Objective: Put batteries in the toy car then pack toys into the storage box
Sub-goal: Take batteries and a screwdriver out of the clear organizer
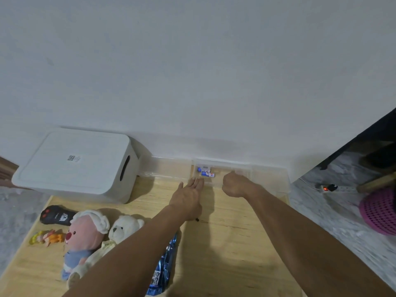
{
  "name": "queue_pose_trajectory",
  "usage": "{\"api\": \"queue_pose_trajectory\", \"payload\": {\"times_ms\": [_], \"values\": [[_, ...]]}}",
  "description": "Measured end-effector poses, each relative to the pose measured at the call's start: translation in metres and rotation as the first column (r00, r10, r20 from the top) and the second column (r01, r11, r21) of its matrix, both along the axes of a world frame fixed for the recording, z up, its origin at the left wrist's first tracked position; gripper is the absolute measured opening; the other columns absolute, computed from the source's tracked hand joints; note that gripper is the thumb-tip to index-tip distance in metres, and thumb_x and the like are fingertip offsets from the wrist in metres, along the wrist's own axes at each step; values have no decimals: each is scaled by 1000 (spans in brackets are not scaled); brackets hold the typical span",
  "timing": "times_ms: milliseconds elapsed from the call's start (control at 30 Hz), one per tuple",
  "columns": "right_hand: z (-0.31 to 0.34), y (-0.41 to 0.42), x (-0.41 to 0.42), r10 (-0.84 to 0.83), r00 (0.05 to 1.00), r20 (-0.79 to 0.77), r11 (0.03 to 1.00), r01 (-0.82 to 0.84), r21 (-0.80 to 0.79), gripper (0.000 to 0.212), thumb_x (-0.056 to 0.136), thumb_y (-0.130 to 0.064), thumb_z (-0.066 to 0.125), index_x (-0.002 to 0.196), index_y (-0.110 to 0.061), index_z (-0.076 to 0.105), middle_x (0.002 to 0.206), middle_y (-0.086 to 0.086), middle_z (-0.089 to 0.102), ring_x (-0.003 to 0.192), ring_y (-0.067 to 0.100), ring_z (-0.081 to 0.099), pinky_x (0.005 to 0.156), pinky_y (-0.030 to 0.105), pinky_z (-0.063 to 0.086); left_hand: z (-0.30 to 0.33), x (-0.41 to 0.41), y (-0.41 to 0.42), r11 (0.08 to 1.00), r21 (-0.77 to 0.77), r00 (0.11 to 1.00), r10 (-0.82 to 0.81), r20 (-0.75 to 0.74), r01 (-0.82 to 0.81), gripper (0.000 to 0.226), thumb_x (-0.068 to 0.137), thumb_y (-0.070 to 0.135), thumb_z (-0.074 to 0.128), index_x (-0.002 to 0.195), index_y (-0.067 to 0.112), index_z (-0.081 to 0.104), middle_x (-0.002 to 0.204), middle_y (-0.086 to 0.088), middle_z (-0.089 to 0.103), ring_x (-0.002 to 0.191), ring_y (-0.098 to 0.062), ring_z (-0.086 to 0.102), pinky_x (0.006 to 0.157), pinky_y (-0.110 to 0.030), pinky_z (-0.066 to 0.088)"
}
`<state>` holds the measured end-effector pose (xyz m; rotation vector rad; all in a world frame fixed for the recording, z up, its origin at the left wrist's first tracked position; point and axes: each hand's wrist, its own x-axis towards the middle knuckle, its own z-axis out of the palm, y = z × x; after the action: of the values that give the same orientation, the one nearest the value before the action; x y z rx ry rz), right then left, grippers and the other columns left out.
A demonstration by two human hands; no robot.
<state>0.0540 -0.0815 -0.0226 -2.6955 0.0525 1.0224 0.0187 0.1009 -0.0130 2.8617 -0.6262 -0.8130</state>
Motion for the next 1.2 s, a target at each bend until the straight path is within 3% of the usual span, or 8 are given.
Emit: {"api": "queue_pose_trajectory", "payload": {"times_ms": [67,233,400,500,600,767,967,1200], "values": [[-5,-3,5,-7,1000,-17,999,8,40,19,86,-6,38,72,1,49,106,21,58,92,34,59,68,30,43,2,2,2,999,-34,1000,12,-12,-12,82,86,5,46,154,12,0,163,-4,4,150,-16,0,122,-39,8],[1,-1,7,-46,999,18,990,44,133,28,87,-7,43,99,6,64,112,19,64,105,36,60,84,40,50,-4,5,1,998,20,998,-55,3,55,80,88,12,47,155,12,2,163,-4,-3,150,-18,-1,121,-38,12],[4,1,6,-295,952,78,887,242,393,18,86,-5,59,97,-12,72,87,-2,62,70,12,55,58,20,40,-6,3,0,995,70,997,-76,20,75,84,89,19,50,155,12,-2,163,-4,-6,150,-18,-3,121,-39,11],[-1,7,9,-346,929,134,857,254,448,22,88,-2,59,104,-9,72,83,-5,61,69,12,55,60,20,41,-4,2,0,993,90,996,-83,35,79,83,89,20,51,155,13,0,163,-3,-5,150,-17,-2,121,-41,10],[-7,18,12,-328,902,280,896,204,394,26,86,-1,57,105,-14,70,104,3,69,95,20,63,81,28,50,-4,2,0,994,80,996,-80,49,76,81,89,20,50,155,12,4,163,-4,-2,150,-17,0,121,-41,9],[-8,38,14,-242,876,418,961,159,225,37,88,-3,54,120,-17,65,116,8,67,108,29,60,90,33,49,-4,1,6,997,59,995,-48,88,43,75,90,17,46,154,10,9,163,-6,-4,150,-18,-6,121,-42,-1],[-15,50,20,-79,917,391,997,81,12,37,90,-7,55,123,-22,64,111,7,66,104,26,61,85,33,49,-7,-1,11,989,118,982,-111,151,93,72,91,19,43,154,7,11,163,-8,-2,149,-21,-12,119,-46,-9],[-20,49,24,-94,917,388,995,96,15,19,90,-11,57,105,-14,68,98,7,66,95,26,63,77,33,50,-11,-1,17,992,108,977,-84,194,64,72,90,19,42,154,10,9,163,-6,-7,148,-23,-18,116,-58,-10]]}}
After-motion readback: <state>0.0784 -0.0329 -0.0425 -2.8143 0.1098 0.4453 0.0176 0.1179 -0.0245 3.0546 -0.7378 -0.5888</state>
